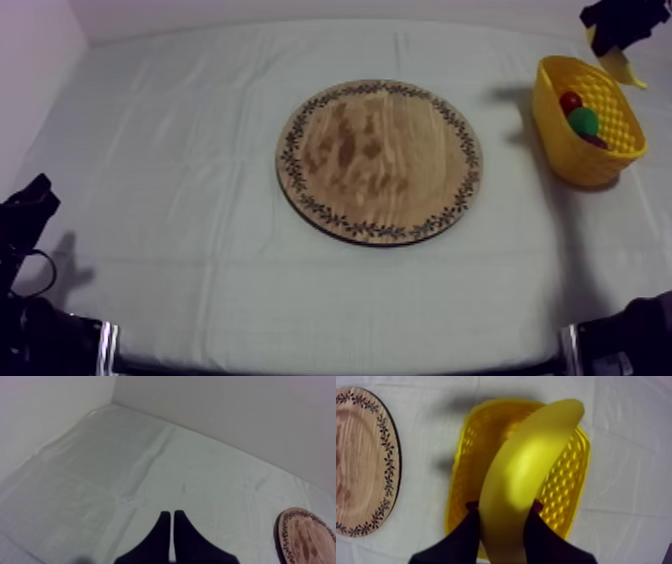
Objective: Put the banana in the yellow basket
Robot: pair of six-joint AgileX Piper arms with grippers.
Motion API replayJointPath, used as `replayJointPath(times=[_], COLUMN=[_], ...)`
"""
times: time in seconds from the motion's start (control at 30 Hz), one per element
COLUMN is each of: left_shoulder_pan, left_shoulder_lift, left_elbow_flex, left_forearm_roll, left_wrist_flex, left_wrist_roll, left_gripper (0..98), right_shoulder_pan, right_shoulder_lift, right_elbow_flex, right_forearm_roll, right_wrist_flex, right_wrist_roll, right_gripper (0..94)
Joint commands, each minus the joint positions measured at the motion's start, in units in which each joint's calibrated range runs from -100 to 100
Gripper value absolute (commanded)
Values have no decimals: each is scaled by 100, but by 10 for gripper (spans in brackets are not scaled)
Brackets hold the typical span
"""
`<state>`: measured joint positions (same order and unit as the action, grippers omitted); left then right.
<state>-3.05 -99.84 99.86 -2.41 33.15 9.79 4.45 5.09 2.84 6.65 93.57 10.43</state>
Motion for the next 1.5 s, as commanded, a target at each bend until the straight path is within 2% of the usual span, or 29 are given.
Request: replayJointPath(times=[0.0, 0.37, 0.63, 0.93, 1.1, 1.2, 1.3, 1.47], left_shoulder_pan=[-2, -2, -2, -2, -2, -2, -2, -2], left_shoulder_lift=[2, 2, 2, 2, 2, 2, 2, 2], left_elbow_flex=[3, 3, 3, 3, 3, 3, 3, 3], left_forearm_roll=[-1, -1, -1, -1, -1, -1, -1, -1], left_wrist_flex=[-1, -1, -1, -1, -1, -1, -1, -1], left_wrist_roll=[0, 0, 0, 0, 0, 0, 0, 0], left_gripper=[1, 1, 1, 1, 1, 1, 1, 1], right_shoulder_pan=[39, 204, 172, 220, 240, 237, 214, 159], right_shoulder_lift=[76, 827, 1428, 1629, 1457, 1232, 916, 229], right_elbow_flex=[13, 377, 682, 769, 904, 1085, 1304, 1728], right_forearm_roll=[17, 96, 203, 244, 216, 191, 158, 108], right_wrist_flex=[-10, -537, -1129, -1407, -1524, -1643, -1803, -2119], right_wrist_roll=[-12, -142, -352, -467, -509, -536, -543, -547], right_gripper=[215, 233, 321, 672, 781, 782, 745, 573])
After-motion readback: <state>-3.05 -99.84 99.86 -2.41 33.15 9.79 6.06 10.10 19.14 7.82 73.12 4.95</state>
